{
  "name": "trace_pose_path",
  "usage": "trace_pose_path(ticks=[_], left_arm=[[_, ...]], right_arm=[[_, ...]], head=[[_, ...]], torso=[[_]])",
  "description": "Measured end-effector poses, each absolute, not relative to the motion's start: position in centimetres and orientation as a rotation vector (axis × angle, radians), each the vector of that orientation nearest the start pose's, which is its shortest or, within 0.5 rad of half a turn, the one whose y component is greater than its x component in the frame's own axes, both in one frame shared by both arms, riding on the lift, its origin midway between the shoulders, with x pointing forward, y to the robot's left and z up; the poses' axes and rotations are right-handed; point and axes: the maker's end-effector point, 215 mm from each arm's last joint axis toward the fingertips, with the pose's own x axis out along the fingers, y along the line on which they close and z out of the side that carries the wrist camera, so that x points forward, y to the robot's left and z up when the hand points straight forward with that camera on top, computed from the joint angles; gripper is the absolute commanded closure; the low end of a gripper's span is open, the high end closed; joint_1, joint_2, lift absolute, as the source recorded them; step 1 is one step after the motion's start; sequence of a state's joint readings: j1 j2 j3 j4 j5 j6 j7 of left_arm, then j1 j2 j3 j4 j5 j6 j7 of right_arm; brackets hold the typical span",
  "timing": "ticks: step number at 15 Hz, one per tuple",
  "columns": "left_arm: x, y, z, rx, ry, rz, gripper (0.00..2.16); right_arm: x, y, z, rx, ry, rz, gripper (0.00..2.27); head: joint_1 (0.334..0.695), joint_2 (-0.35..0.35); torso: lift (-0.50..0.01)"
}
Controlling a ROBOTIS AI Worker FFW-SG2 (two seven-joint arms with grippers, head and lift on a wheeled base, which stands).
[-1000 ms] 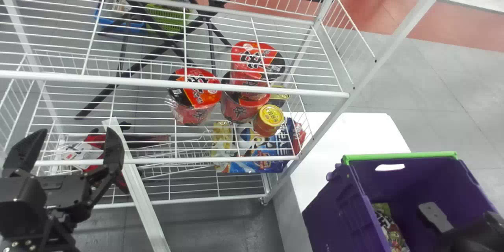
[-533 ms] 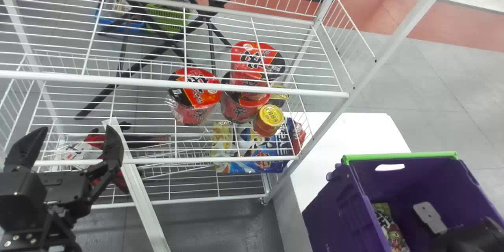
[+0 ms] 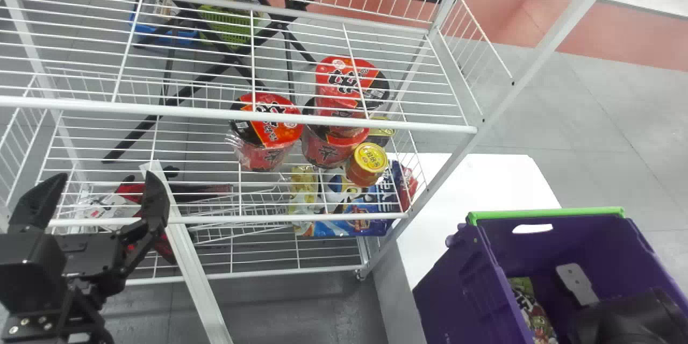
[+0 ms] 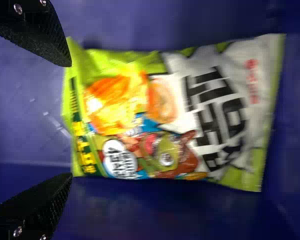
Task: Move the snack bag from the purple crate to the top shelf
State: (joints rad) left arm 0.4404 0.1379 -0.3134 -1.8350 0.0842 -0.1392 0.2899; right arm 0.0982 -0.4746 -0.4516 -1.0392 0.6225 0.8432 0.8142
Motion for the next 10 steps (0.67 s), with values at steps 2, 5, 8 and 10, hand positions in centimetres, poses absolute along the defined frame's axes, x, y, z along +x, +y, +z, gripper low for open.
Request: trace_pose_path(ticks=[2, 5, 8, 10], left_arm=[[43.0, 13.7, -39.8, -0.077, 0.078, -0.037, 0.03], [42.8, 13.7, -39.7, -0.080, 0.075, -0.035, 0.03], [42.7, 13.5, -39.7, -0.080, 0.074, -0.041, 0.03], [42.7, 13.5, -39.8, -0.080, 0.073, -0.041, 0.03]], right_arm=[[18.1, -65.0, -64.3, -0.165, 1.555, -0.166, 0.00], [17.8, -65.3, -64.6, -0.193, 1.562, -0.181, 0.00], [17.7, -64.6, -65.3, -0.200, 1.558, -0.177, 0.00], [18.0, -64.0, -65.7, -0.206, 1.554, -0.174, 0.00]], head=[[0.695, -0.350], [0.695, -0.350], [0.695, -0.350], [0.695, -0.350]], torso=[[-0.458], [-0.458], [-0.458], [-0.458]])
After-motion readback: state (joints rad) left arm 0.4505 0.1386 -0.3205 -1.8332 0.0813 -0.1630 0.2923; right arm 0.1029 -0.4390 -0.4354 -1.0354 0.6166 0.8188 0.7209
